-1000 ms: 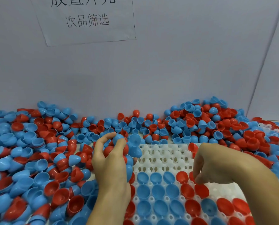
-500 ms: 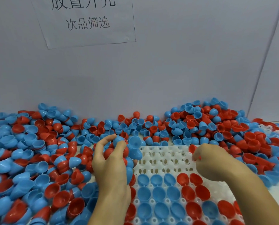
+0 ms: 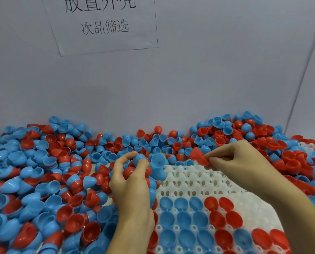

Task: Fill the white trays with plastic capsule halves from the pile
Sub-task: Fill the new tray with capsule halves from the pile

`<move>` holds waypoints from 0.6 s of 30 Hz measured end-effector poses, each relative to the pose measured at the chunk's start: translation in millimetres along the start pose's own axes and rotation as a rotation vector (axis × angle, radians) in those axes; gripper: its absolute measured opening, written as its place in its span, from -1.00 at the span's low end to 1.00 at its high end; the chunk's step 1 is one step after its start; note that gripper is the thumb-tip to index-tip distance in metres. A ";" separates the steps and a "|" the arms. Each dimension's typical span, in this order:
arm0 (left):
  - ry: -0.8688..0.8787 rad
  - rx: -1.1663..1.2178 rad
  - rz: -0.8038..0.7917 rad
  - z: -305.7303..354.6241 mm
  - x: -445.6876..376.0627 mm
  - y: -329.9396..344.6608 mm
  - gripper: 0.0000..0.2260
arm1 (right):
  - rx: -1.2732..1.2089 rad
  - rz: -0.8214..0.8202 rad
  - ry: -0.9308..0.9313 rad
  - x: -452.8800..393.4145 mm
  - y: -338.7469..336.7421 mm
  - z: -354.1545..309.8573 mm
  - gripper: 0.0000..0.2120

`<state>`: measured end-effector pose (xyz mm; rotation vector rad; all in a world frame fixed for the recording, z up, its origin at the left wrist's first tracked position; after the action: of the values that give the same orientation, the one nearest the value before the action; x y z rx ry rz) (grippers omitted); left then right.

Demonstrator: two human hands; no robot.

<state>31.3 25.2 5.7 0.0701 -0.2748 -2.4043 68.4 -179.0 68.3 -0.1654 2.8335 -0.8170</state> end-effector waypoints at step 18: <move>-0.019 0.004 0.043 -2.9 0.3 -0.1 -0.78 | -0.097 -0.180 -0.377 22.1 57.8 -66.8 -0.84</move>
<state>31.4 24.6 2.9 0.0433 -0.2875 -2.3626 29.6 -99.4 89.4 -0.5346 2.5250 -0.6043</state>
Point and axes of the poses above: each hand's wrist, its own x-axis away from the middle knuckle, its own y-axis out of the palm, z = x × y, the point moved 3 cm from there along -x, towards the middle knuckle, and after that the axes turned 12 degrees about -x, right-handed, at the moved point
